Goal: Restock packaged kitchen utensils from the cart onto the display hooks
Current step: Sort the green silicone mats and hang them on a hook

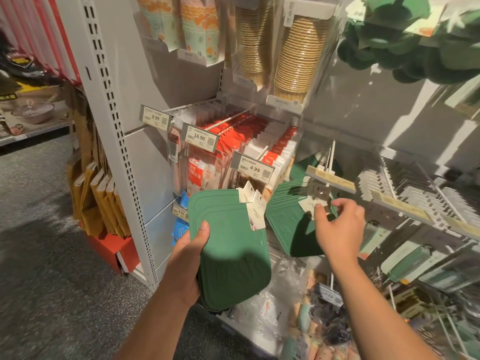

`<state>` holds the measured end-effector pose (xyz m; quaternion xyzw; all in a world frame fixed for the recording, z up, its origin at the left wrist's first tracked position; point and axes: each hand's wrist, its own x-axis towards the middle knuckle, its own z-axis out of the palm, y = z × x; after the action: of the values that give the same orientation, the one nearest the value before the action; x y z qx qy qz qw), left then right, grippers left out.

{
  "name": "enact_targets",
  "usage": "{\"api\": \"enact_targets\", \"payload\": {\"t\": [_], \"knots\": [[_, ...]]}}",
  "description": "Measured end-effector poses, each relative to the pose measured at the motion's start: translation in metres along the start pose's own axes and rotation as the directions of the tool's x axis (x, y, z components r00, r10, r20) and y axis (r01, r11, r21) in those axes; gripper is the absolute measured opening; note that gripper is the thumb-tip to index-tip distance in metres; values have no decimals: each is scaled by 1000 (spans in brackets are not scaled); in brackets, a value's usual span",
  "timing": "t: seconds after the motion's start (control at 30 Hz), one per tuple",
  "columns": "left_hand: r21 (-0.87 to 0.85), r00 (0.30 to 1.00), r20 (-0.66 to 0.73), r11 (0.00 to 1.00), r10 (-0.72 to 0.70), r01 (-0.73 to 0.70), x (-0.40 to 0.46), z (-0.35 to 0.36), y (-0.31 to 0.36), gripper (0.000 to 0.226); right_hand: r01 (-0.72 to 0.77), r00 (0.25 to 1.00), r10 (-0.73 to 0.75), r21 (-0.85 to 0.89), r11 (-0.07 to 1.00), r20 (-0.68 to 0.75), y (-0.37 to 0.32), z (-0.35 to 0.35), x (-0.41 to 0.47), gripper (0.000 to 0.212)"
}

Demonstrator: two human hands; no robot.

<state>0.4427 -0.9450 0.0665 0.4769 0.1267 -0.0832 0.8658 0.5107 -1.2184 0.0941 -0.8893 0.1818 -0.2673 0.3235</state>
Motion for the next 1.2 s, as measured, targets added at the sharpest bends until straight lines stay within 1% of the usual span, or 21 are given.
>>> {"api": "enact_targets", "payload": {"t": [0.03,0.1,0.13,0.2,0.27,0.33,0.4,0.47,0.5,0.57,0.63,0.7,0.77,0.8,0.9,1.0,1.1,1.2], "knots": [[-3,1000,0,1000,-3,3,0,0,0,37,27,1000,-28,67,997,15,-6,-1,-7,18],[-3,1000,3,1000,-9,9,0,1,-1,37,29,993,-53,208,978,109,-14,1,-20,5],[-2,1000,2,1000,-13,13,0,2,-2,37,15,982,-62,252,968,177,-18,2,-26,5],[-1,1000,9,1000,-22,22,-1,4,-2,38,-44,942,-55,287,957,330,-23,7,-33,6],[8,1000,12,1000,-23,23,-2,5,-2,37,-143,874,-23,301,943,486,-26,13,-39,10],[11,1000,18,1000,-20,20,-3,7,-2,38,-217,820,-2,315,924,572,-28,19,-46,12],[13,1000,11,1000,-18,18,-3,9,-2,40,-228,818,3,320,920,575,-32,21,-51,21],[7,1000,-6,1000,-20,21,-3,10,-3,43,-211,853,3,340,916,522,-34,24,-52,29],[0,1000,-14,1000,-21,21,-3,10,-3,43,-216,866,4,367,905,500,-36,24,-53,29],[-12,999,-28,1000,-16,16,-2,10,-2,43,-242,883,24,410,879,469,-38,26,-51,17],[-18,999,-40,1000,-11,10,-2,9,-1,42,-276,890,55,438,855,453,-37,28,-50,15],[-10,999,-49,1000,-9,8,-2,8,-1,42,-348,882,82,523,778,465,-41,27,-52,15],[16,997,-70,1000,-12,13,-3,9,-1,42,-451,844,103,594,666,526,-46,24,-54,15],[31,997,-80,999,-13,15,-3,9,-1,41,-482,828,104,604,635,551,-48,24,-56,14],[62,996,-86,998,-15,20,-4,10,-1,45,-442,833,56,601,666,551,-44,22,-58,12],[57,997,-72,998,-34,38,-4,14,0,52,-404,856,69,579,708,512,-39,23,-60,12],[87,996,-75,995,-45,51,-6,21,0,41,-422,867,143,551,720,478,-32,26,-60,12],[102,997,-43,992,-67,71,-8,27,0,38,-428,873,188,524,736,449,-28,29,-60,15]]}}
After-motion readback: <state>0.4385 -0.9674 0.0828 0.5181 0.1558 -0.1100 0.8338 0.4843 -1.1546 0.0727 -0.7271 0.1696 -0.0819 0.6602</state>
